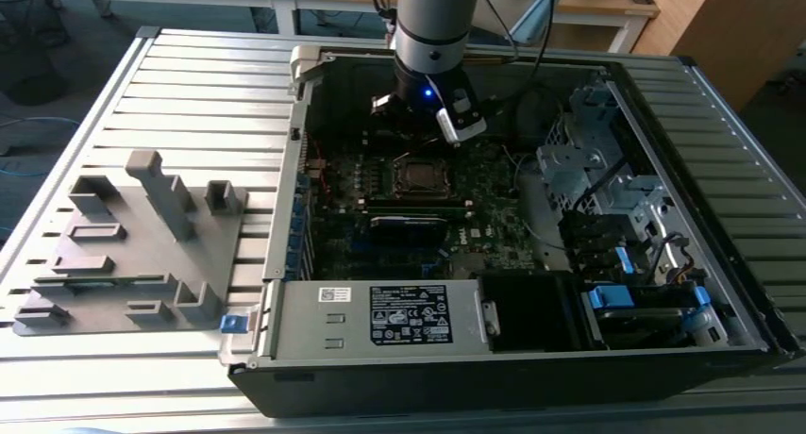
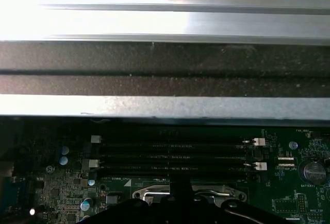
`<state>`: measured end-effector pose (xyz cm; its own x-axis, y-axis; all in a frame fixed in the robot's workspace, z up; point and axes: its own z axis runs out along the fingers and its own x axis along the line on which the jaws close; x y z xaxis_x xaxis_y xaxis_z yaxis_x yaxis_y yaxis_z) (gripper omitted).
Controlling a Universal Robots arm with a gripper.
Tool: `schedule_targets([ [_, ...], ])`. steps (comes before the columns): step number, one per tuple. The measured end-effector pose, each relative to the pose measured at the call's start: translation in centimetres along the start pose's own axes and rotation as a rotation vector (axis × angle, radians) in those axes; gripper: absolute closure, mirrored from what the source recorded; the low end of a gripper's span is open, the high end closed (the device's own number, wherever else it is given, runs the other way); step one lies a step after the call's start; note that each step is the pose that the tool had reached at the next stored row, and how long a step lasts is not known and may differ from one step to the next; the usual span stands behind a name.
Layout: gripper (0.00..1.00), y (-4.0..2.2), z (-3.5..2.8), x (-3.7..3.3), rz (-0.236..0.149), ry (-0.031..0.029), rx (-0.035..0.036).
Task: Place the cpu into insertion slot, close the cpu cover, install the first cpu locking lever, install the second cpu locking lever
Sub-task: 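Install the first cpu locking lever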
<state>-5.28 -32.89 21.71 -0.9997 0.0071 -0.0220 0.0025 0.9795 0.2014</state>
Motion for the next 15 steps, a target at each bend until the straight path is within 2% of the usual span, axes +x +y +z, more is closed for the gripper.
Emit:
schedule_targets([
  [15, 0.89, -0.05, 0.24, 0.00, 0.000, 0.0000, -0.0001],
])
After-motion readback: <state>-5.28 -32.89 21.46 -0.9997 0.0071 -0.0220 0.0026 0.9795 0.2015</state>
